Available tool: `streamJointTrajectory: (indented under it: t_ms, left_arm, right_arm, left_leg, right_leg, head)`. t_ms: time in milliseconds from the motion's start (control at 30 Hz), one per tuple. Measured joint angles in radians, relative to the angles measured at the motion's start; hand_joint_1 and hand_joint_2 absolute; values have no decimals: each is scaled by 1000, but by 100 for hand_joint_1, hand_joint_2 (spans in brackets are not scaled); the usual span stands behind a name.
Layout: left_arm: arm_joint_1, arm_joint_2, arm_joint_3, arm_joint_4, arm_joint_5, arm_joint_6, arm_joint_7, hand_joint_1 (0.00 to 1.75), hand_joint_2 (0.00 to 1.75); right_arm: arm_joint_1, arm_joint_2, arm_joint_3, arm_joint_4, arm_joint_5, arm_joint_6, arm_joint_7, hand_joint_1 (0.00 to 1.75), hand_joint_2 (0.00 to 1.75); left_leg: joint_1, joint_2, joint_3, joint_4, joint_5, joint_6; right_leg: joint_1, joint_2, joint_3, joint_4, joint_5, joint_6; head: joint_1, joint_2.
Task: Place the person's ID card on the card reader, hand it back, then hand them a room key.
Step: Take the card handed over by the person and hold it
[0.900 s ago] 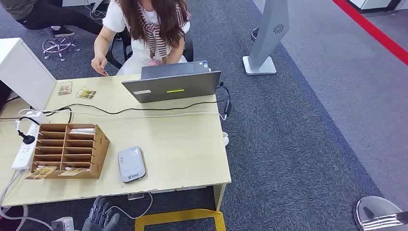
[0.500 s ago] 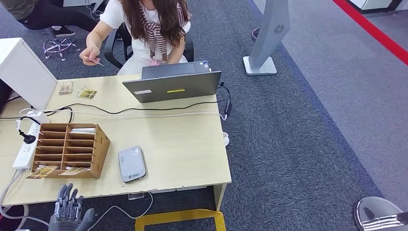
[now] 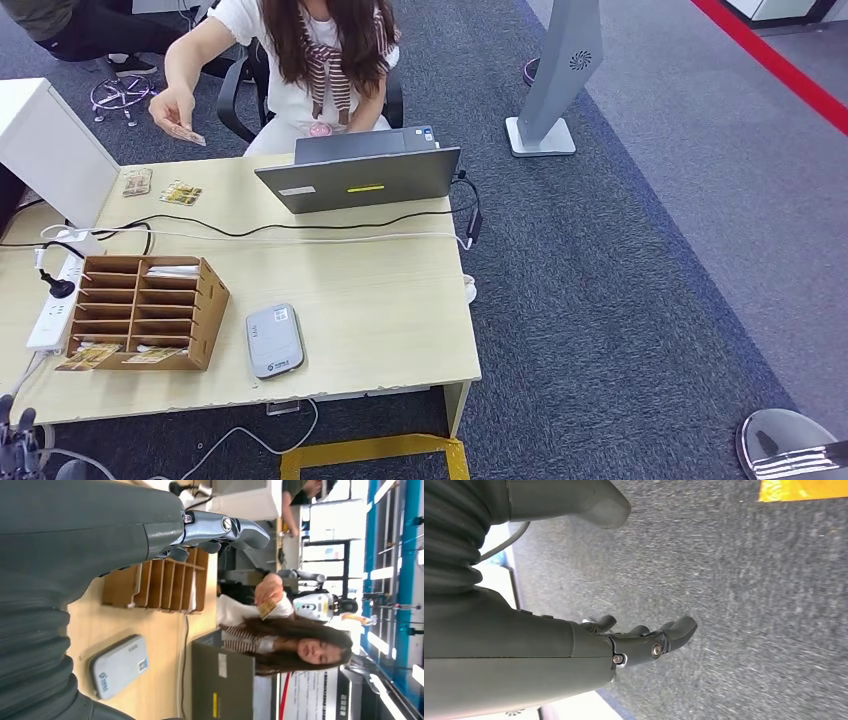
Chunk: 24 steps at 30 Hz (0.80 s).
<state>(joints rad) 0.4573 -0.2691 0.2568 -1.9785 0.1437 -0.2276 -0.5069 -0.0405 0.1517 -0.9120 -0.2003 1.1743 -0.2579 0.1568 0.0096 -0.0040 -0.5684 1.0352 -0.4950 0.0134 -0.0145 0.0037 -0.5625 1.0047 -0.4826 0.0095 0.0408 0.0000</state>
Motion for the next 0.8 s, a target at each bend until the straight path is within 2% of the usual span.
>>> streamJointTrajectory:
  t_ms: [100,200,267,300,367,433,467,567,667,733,800]
  left_arm:
    - [5,-29,56,-44,18,-27,32,0,175]
    - [-2,-46,105,-65,-10,3,27,0,175]
    - [-23,-46,121,-76,-171,76,-24,0,175]
    - [-41,-35,117,-78,-293,141,-41,0,175]
    - [-105,25,77,-65,-564,317,-13,0,175]
    - [-232,125,-2,0,-813,462,110,0,175]
    - [-326,178,-54,62,-929,504,188,0,175]
    - [-656,287,-214,336,-1186,544,366,0,175]
    - [-916,335,-336,607,-1266,566,415,0,175]
    - [-1017,357,-387,726,-1273,578,420,0,175]
    - [-1077,374,-421,803,-1275,587,423,0,175]
  right_arm:
    - [-1,3,-7,2,9,-2,25,0,175]
    - [-2,4,-11,4,27,-10,30,0,175]
    - [-2,4,-11,4,50,-4,27,0,175]
    - [-3,4,-9,4,65,4,22,0,175]
    - [-6,3,0,5,97,22,5,0,175]
    - [-10,1,14,5,126,34,-13,0,175]
    - [-13,-1,22,5,141,37,-19,0,175]
    - [-30,-6,48,5,178,45,-28,0,175]
    - [-41,-10,67,5,192,45,-31,0,175]
    - [-39,-12,76,5,195,45,-30,0,175]
    - [-33,-14,82,5,195,45,-30,0,175]
  left_leg:
    - [0,0,0,0,0,0]
    - [0,0,1,0,0,0]
    - [0,-1,1,0,1,-1]
    - [0,-2,2,0,1,-1]
    - [0,-4,3,0,2,-2]
    - [0,-10,2,1,6,-3]
    - [0,-15,0,1,9,-4]
    - [1,-23,-5,0,17,-7]
    - [2,-12,-10,0,22,-7]
    - [1,-2,-11,0,23,-7]
    - [1,3,-11,1,22,-6]
  right_leg:
    - [0,0,0,0,0,0]
    - [0,0,0,0,0,0]
    - [0,-1,0,0,0,0]
    - [0,-2,-1,0,0,0]
    - [0,-3,-2,0,1,-1]
    - [0,-9,-4,0,1,-2]
    - [0,-13,-5,0,2,-2]
    - [1,-21,-7,0,10,-4]
    - [1,-11,-10,2,19,-5]
    - [1,-1,-13,2,23,-4]
    - [1,5,-15,2,24,-4]
  head:
    - [0,0]
    - [0,0]
    - [0,0]
    - [0,0]
    - [1,0]
    - [0,0]
    - [-1,0]
    - [-2,0]
    - [-1,0]
    - [-1,0]
    - [-1,0]
